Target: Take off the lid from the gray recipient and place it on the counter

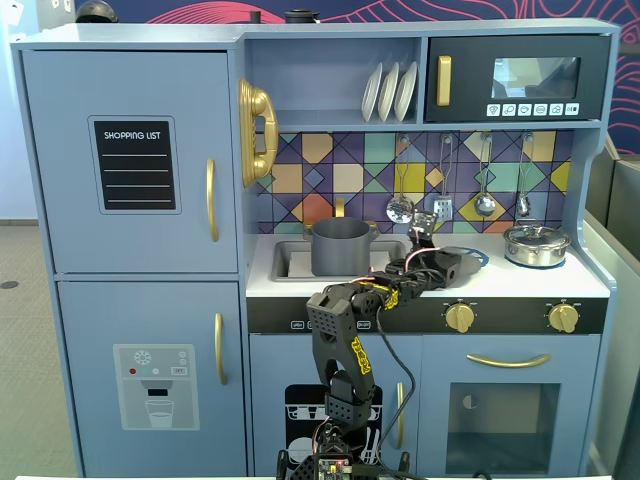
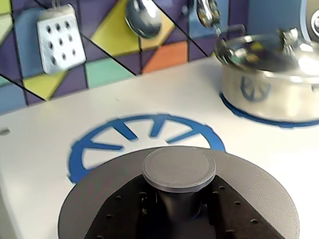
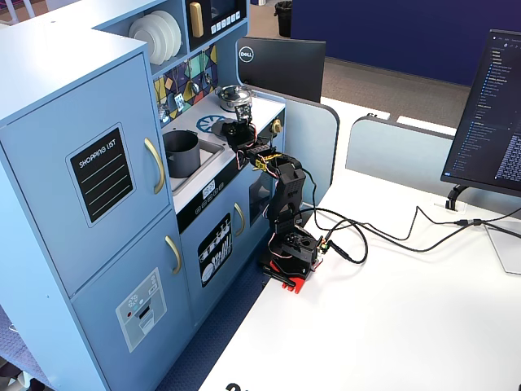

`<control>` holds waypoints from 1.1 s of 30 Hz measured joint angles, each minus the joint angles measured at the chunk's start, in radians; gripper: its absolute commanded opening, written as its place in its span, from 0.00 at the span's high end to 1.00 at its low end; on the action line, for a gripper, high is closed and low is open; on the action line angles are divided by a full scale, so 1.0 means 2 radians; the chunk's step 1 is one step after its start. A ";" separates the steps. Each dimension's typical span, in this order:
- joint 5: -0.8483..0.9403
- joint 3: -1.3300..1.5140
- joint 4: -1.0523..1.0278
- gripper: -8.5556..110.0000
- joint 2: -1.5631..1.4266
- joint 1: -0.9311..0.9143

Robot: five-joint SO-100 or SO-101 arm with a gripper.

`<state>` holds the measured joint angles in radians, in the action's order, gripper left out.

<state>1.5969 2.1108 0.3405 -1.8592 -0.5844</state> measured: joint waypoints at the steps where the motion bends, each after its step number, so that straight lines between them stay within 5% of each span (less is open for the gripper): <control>1: 0.000 0.003 0.003 0.93 0.000 -0.001; 13: 0.002 0.026 0.018 0.93 0.007 0.002; 21: -0.005 0.037 0.041 0.67 0.008 -0.002; 33: 0.008 0.049 0.075 0.67 0.008 -0.021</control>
<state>1.6137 2.2089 0.4909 -1.8423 -0.6259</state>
